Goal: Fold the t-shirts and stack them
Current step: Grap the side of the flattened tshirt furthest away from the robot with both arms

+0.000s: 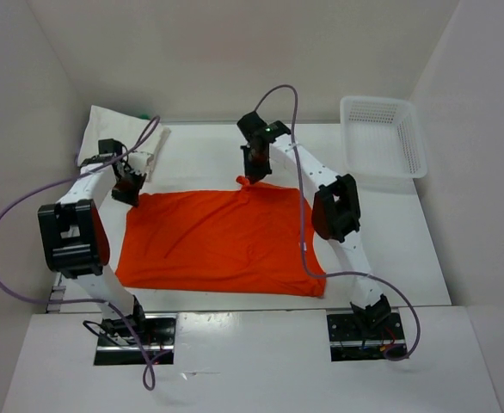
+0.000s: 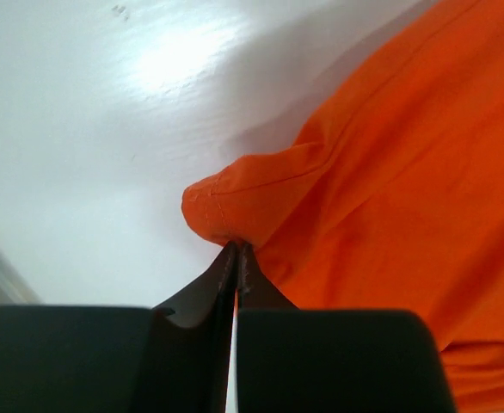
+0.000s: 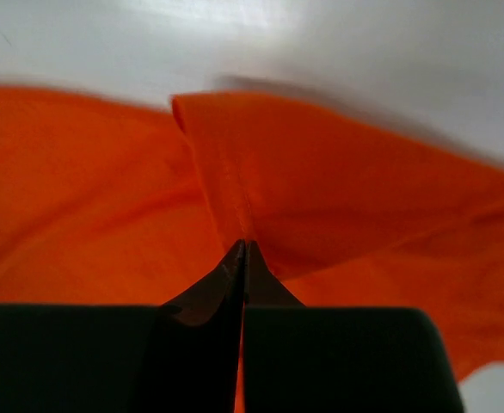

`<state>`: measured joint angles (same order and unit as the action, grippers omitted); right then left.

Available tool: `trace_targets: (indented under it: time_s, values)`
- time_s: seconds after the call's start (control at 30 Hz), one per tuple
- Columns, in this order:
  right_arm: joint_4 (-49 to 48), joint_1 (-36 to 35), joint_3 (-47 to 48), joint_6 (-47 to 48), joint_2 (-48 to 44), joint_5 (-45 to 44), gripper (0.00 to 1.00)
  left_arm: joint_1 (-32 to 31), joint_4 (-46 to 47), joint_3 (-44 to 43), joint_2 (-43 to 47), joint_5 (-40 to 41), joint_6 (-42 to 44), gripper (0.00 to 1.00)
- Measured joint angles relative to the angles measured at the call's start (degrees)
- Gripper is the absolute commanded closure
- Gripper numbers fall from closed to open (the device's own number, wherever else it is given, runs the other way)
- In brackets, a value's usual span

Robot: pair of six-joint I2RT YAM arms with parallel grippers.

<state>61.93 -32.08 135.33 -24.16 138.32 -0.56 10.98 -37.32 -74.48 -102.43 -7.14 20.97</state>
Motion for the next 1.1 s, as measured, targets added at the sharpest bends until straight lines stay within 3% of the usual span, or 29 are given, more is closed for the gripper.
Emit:
trace_targets:
  time_s: [0.17,0.33,0.37,0.47,0.67,0.87,1.1]
  values:
    - [-4.5,-1.5,-25.6,-2.9,-15.2,0.8,1.00,-1.4,0.0,7.2,7.9,4.4,4.4,0.97]
    - [-9.3,0.0,-44.4,-5.7,-27.1,3.2,1.00,-4.4,-4.7,14.2,8.3,5.8,9.4,0.60]
    - [-10.3,0.3,-47.0,-6.1,-28.3,3.7,1.00,-5.0,-6.4,14.7,8.3,5.5,10.6,0.48]
    - [-12.7,0.7,-52.0,-7.3,-29.4,5.1,1.00,-5.7,-10.8,15.0,9.8,4.2,13.9,0.41]
    - [-16.5,0.6,-53.7,-8.4,-29.4,7.1,1.00,-3.1,-17.0,9.7,14.8,2.9,17.0,0.44]
    - [-18.9,0.6,-54.1,-8.4,-29.3,7.8,1.00,0.1,-9.0,6.3,14.8,7.6,10.7,0.62]
    - [-19.6,0.6,-54.3,-8.4,-29.3,9.0,1.00,-0.6,-5.7,6.1,6.3,8.6,5.9,0.64]
